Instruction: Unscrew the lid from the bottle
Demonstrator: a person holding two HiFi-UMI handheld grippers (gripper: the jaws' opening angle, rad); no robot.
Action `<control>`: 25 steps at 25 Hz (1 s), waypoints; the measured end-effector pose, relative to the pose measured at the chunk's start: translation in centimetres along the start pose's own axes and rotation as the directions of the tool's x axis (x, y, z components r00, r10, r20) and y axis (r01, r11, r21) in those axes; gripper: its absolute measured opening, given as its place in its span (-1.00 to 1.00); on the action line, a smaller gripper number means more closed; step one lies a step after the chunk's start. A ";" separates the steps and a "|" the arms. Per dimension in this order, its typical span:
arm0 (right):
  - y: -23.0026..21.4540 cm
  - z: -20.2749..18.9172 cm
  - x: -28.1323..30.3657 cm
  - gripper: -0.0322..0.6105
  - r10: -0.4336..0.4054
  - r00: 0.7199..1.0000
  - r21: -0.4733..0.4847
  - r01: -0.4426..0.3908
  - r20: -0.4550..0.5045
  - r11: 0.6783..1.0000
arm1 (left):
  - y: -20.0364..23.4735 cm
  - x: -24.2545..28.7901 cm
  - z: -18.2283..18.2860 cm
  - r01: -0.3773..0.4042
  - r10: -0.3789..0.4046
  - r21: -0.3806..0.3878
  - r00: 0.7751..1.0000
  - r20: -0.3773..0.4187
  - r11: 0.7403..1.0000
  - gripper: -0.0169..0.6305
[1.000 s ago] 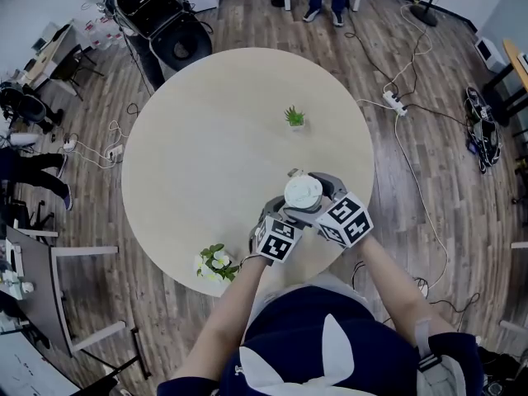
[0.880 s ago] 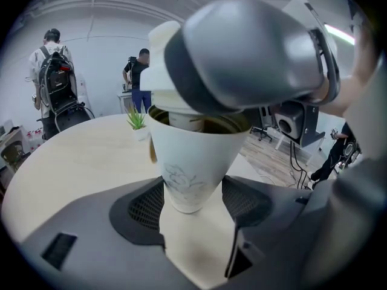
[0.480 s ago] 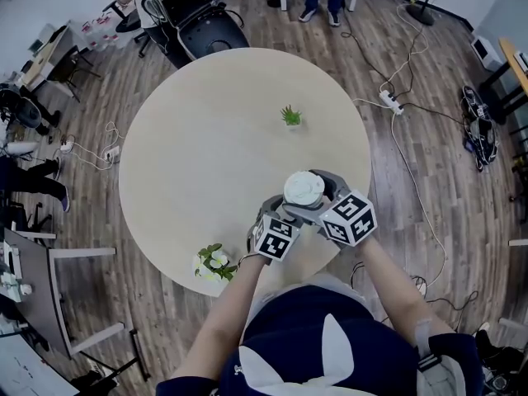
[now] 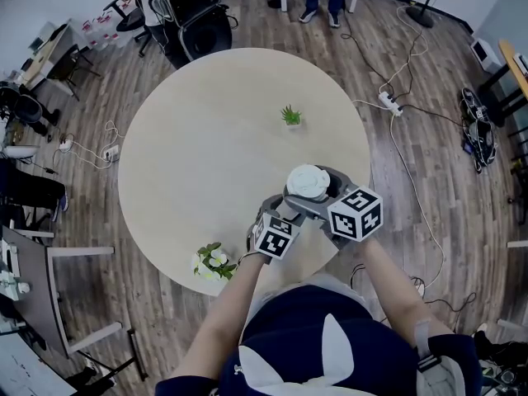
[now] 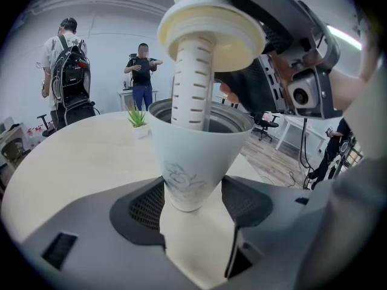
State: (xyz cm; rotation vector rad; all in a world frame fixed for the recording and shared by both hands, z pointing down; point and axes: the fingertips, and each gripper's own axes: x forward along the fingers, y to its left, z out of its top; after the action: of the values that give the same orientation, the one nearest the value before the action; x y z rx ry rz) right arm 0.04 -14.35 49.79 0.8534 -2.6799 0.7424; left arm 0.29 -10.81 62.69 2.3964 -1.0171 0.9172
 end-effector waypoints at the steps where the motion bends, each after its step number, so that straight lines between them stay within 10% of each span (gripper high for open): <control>1: -0.1 0.2 -0.1 0.52 0.002 1.000 0.020 -0.002 0.009 1.000 | 0.0 0.0 0.0 0.001 -0.001 -0.001 1.000 -0.001 1.000 0.00; 25: -1.3 3.9 -2.4 0.52 -0.031 0.987 0.286 -0.015 0.156 0.958 | 0.2 -0.2 -0.2 0.004 -0.004 0.009 1.000 -0.011 1.000 -0.02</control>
State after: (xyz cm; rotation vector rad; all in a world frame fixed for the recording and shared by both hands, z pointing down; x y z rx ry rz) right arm 2.55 -16.18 46.19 1.0307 -2.7450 1.1260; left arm 0.00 -10.70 62.74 2.3969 -1.0064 0.9344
